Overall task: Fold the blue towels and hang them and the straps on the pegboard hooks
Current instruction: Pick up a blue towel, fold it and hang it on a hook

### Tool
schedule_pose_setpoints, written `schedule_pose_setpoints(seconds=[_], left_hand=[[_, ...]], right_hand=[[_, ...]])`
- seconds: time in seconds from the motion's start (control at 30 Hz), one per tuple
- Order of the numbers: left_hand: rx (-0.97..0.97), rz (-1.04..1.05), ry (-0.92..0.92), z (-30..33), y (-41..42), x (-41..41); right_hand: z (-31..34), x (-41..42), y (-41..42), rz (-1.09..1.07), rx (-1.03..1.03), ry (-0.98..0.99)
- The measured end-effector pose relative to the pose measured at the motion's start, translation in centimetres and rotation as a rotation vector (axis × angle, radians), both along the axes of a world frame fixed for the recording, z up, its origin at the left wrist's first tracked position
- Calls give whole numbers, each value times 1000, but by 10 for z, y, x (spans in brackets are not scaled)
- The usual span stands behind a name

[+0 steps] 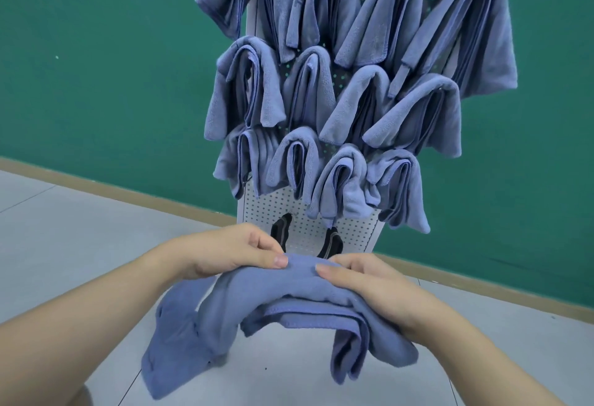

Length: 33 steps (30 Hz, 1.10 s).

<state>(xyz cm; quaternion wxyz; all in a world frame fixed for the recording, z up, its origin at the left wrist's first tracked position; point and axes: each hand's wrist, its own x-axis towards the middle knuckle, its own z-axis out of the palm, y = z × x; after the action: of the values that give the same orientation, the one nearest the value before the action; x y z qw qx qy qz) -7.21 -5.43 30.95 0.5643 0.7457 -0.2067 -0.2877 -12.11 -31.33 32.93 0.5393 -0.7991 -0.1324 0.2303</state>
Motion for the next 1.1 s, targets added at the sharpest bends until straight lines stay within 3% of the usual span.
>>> schedule_pose_setpoints(seconds=[0.13,0.33,0.47,0.57,0.7,0.93,1.1], left_hand=[[88,-98,114,-9,20,11],[21,194,-68,-23,68,53],[-191,383,-112,-16,77,91],[-328,506,-18,-20,75,117],[-364,619,52,-32,83,147],[-452,567,127,-49,96,181],[-511,539,175,-62,88,202]], right_hand=[[-3,21,11,-53,13,3],[-14,65,48,-99,-214,-181],[-20,117,84,-184,-45,-207],[-25,158,104,-234,85,-65],[-45,195,123,-222,114,59],[-57,237,141,-423,249,83],[-79,250,159,-594,238,100]])
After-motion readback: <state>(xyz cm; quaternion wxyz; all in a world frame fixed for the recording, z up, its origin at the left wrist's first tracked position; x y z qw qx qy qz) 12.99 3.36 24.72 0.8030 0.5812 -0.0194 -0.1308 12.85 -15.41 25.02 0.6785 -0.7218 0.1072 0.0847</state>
